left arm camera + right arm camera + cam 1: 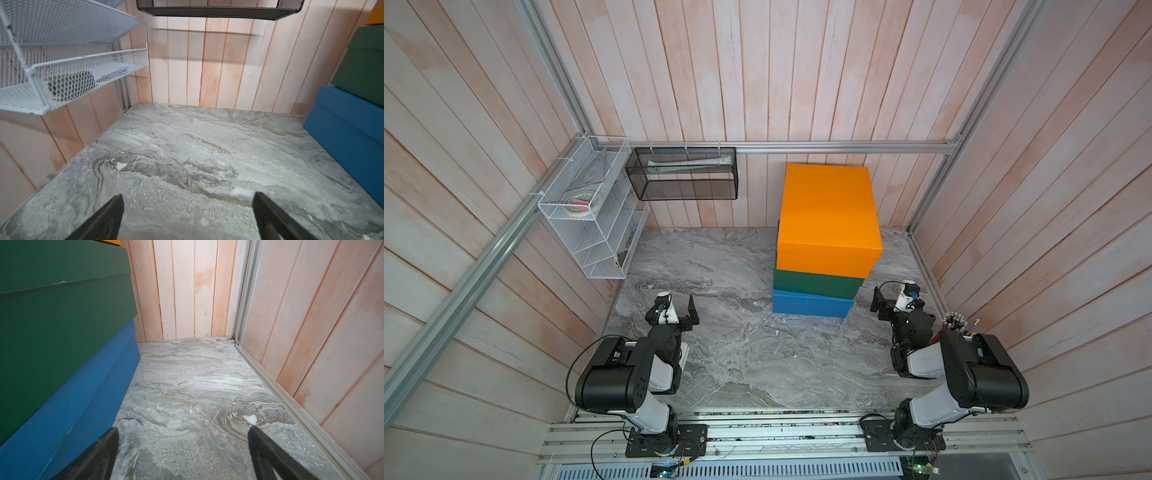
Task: Stack the shoeboxes
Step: Reset both arms
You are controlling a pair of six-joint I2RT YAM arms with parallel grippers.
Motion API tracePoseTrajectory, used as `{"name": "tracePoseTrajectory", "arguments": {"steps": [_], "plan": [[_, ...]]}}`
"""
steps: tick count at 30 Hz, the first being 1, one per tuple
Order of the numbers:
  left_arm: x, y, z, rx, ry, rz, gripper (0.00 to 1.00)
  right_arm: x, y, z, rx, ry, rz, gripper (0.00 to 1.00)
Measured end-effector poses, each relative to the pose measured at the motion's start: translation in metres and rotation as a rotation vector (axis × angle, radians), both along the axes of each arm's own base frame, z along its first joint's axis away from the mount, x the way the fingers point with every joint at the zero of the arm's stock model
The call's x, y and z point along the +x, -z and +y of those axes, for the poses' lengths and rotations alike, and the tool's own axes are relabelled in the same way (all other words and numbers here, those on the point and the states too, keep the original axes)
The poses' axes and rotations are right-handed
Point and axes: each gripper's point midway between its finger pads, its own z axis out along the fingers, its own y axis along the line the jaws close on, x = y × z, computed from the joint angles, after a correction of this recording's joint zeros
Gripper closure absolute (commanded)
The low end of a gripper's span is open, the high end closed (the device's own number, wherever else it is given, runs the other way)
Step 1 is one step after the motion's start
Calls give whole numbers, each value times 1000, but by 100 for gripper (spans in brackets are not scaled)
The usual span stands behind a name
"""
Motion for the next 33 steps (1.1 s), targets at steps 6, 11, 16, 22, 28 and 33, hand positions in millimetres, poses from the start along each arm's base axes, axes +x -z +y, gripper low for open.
{"name": "tracePoseTrajectory", "arguments": {"steps": [6, 11, 16, 22, 28, 33], "plan": [[28, -19, 8, -2, -52, -29, 0, 0, 0, 0, 0, -1, 0, 2], [41, -26, 10, -4, -62, -27, 0, 0, 0, 0, 0, -1, 0, 2], [40, -17, 10, -3, -66, 9, 0, 0, 0, 0, 0, -1, 0, 2], [40, -14, 11, -2, -71, 24, 0, 0, 0, 0, -1, -2, 0, 2], [40, -13, 11, -1, -72, 29, 0, 0, 0, 0, -1, -2, 0, 2], [40, -13, 12, -1, -75, 29, 0, 0, 0, 1, -1, -2, 0, 2]]}}
